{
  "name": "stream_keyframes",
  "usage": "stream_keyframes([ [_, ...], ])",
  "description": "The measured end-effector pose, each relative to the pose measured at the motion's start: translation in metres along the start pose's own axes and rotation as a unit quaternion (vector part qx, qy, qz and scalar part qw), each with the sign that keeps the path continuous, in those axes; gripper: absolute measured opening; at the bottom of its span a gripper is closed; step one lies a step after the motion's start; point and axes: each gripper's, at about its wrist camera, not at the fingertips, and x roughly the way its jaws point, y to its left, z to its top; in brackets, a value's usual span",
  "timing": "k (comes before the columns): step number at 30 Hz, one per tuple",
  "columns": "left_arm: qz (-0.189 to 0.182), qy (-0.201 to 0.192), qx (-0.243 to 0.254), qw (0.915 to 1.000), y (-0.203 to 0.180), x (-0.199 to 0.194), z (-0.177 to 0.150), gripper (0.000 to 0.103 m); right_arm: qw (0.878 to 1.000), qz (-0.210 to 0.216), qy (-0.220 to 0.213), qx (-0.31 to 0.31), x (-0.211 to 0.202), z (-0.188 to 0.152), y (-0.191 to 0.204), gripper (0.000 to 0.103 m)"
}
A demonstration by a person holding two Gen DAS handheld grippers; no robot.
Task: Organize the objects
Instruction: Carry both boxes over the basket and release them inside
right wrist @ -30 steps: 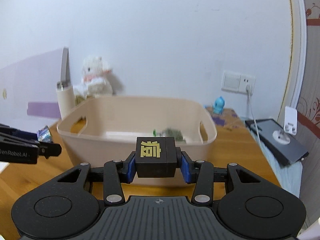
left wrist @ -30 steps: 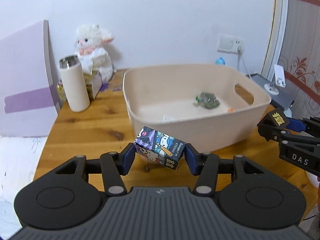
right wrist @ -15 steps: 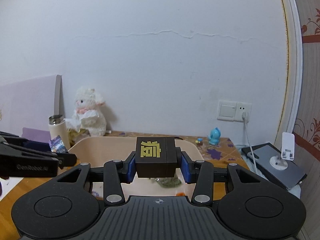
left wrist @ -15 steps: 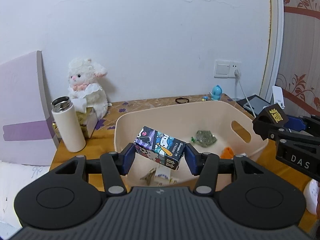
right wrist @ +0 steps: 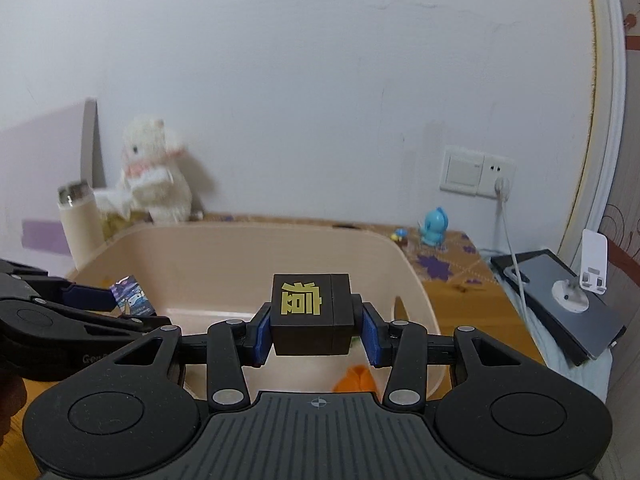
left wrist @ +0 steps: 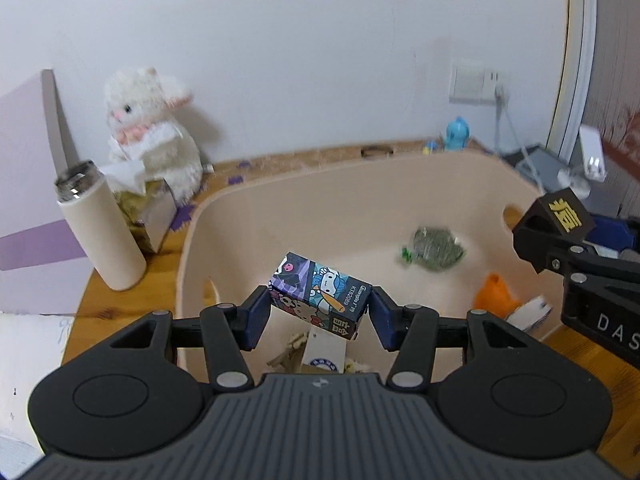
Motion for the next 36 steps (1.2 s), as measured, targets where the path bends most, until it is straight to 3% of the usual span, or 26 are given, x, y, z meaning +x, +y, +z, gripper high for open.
stream_keyframes([
  [6, -0.001, 0.033, 0.005, 0.9995, -0.004, 0.022, -0.009, 0.056, 0.999, -0.004, 0.040, -0.010, 0.021, -0.010, 0.002, 0.041],
  [8, -0.006, 0.040, -0.001, 0.9992, -0.001, 0.024, -0.008, 0.057, 0.999, -0.006, 0.042, -0.012, 0.022, -0.012, 0.003, 0.051],
  [13, -0.014, 0.039, 0.003, 0.9991, 0.000, 0.018, -0.007, 0.059, 1.000, -0.006, 0.024, -0.007, 0.010, -0.009, 0.000, 0.060],
  [15, -0.009, 0.034, 0.002, 0.9994, 0.000, 0.011, -0.007, 0.075, 1.000, -0.007, 0.019, -0.011, 0.003, -0.007, -0.001, 0.064],
  [17, -0.006, 0.022, -0.001, 0.9997, 0.001, 0.001, -0.007, 0.079, 1.000, -0.008, 0.013, -0.014, -0.005, -0.006, -0.001, 0.071],
  [36, -0.024, -0.014, -0.014, 0.9995, 0.005, -0.081, -0.030, 0.080, 1.000, -0.001, 0.005, 0.004, -0.086, -0.021, -0.005, 0.085],
])
